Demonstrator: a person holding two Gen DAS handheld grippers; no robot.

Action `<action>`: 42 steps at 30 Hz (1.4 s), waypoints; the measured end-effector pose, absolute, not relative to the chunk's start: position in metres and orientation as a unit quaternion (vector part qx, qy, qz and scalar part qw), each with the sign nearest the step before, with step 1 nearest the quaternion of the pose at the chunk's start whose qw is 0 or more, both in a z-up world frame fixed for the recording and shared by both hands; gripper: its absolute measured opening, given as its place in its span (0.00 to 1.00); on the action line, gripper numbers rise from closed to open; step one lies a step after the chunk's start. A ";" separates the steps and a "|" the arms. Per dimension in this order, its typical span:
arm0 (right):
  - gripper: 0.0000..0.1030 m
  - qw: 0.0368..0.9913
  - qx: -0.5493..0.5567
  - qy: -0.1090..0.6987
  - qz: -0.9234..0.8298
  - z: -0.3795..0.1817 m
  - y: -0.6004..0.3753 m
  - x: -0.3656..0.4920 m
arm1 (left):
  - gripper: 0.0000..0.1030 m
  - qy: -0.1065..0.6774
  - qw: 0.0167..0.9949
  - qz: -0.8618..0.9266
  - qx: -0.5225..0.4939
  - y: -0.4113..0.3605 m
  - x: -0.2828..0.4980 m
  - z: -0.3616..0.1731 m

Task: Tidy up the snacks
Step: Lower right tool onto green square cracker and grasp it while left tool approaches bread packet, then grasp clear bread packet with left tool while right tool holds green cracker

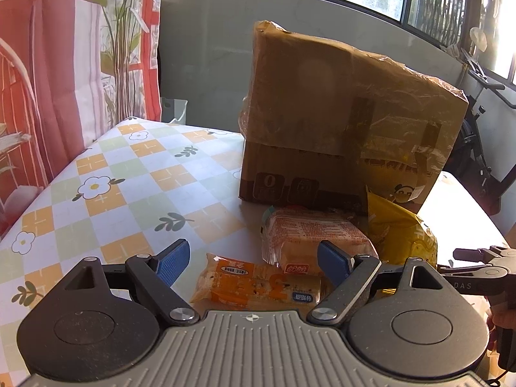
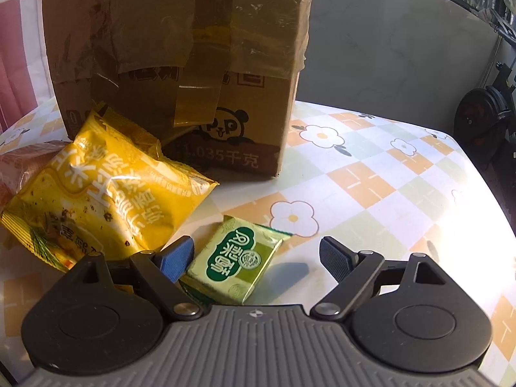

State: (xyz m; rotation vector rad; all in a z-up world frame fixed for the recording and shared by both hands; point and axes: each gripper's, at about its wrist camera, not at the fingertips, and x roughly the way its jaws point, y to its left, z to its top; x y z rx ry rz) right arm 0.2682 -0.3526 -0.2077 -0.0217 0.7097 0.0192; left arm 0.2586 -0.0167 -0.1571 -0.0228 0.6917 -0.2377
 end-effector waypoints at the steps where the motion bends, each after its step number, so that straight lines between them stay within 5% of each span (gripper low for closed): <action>1: 0.84 0.938 -0.005 0.346 0.008 -0.209 -0.356 0.263 | 0.85 0.339 0.933 -0.118 -0.011 -0.018 0.258 -0.158; 6: 0.55 0.941 -0.003 0.337 0.013 -0.206 -0.360 0.259 | 0.85 0.345 0.930 -0.128 -0.005 -0.024 0.256 -0.162; 14: 0.51 0.949 -0.009 0.313 0.029 -0.212 -0.359 0.268 | 0.85 0.355 0.926 -0.126 -0.002 -0.024 0.255 -0.167; 17: 0.42 0.951 0.002 0.309 0.027 -0.211 -0.365 0.266 | 0.85 0.361 0.924 -0.128 -0.005 -0.025 0.257 -0.169; 42: 0.41 0.953 0.008 0.299 0.049 -0.210 -0.364 0.258 | 0.87 0.339 0.925 -0.165 -0.042 -0.043 0.275 -0.152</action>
